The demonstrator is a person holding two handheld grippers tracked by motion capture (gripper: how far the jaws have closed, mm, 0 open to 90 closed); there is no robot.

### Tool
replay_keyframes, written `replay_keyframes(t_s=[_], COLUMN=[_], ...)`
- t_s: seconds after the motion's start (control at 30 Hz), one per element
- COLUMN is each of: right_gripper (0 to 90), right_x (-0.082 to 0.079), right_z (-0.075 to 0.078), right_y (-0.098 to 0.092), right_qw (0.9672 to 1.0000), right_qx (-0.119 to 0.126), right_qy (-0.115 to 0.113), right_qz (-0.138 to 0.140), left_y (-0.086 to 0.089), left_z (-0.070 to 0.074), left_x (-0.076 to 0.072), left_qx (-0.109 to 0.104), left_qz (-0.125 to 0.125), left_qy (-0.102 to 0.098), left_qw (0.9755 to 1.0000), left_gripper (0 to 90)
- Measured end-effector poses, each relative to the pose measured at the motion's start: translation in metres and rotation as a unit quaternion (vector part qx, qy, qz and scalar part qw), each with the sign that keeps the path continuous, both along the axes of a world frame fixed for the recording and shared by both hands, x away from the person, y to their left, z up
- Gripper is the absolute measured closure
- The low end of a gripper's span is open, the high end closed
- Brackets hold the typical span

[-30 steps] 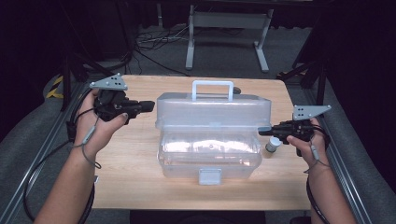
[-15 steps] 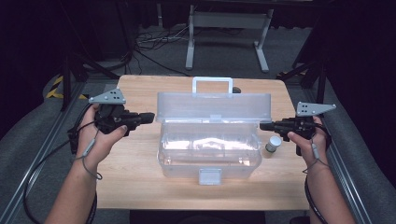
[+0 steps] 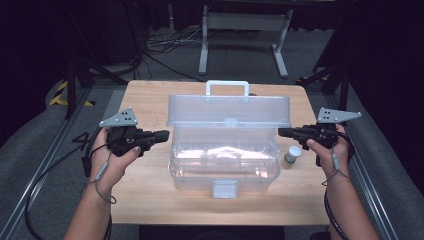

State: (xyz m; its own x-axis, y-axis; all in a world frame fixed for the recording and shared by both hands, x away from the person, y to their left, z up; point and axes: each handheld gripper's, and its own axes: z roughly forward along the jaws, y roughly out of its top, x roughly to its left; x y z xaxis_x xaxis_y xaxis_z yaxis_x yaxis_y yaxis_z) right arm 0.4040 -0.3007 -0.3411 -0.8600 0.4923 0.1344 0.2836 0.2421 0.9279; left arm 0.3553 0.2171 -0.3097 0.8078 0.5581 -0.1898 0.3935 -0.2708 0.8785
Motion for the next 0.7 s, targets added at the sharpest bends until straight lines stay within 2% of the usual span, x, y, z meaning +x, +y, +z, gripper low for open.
replay_keyframes(t_s=[0.1,0.2,0.23,0.27,0.33,0.47,0.7], right_gripper=[90.0,90.0,90.0,90.0,90.0,90.0,90.0], right_x=[0.0,-0.001,-0.001,-0.001,-0.002,-0.003,-0.006], right_z=[0.0,0.0,-0.001,-0.001,-0.001,-0.002,-0.003], right_y=[0.0,0.0,0.0,0.0,0.001,0.002,0.003], right_qw=[1.0,1.0,1.0,1.0,1.0,0.9999,0.9998], right_qx=[0.0,-0.001,0.0,0.0,0.001,0.004,0.005], right_qy=[-0.001,-0.003,-0.003,-0.003,-0.005,-0.005,-0.01], right_qz=[-0.001,-0.003,-0.003,-0.003,-0.005,-0.01,-0.017], left_y=[-0.007,-0.01,-0.013,-0.013,-0.017,-0.02,-0.025], left_z=[-0.008,-0.01,-0.012,-0.012,-0.014,-0.022,-0.027], left_x=[0.003,0.004,0.006,0.006,0.009,0.015,0.021], left_qx=[-0.012,-0.01,-0.013,-0.013,-0.015,-0.01,-0.018], left_qz=[0.002,0.008,0.019,0.019,0.032,0.039,0.049], left_qy=[-0.003,-0.008,-0.018,-0.018,-0.041,-0.044,-0.046], left_qw=[0.9999,0.9999,0.9996,0.9996,0.9985,0.9983,0.9976], left_gripper=[89.6,89.7,89.7,89.6,87.9,86.0,86.8])
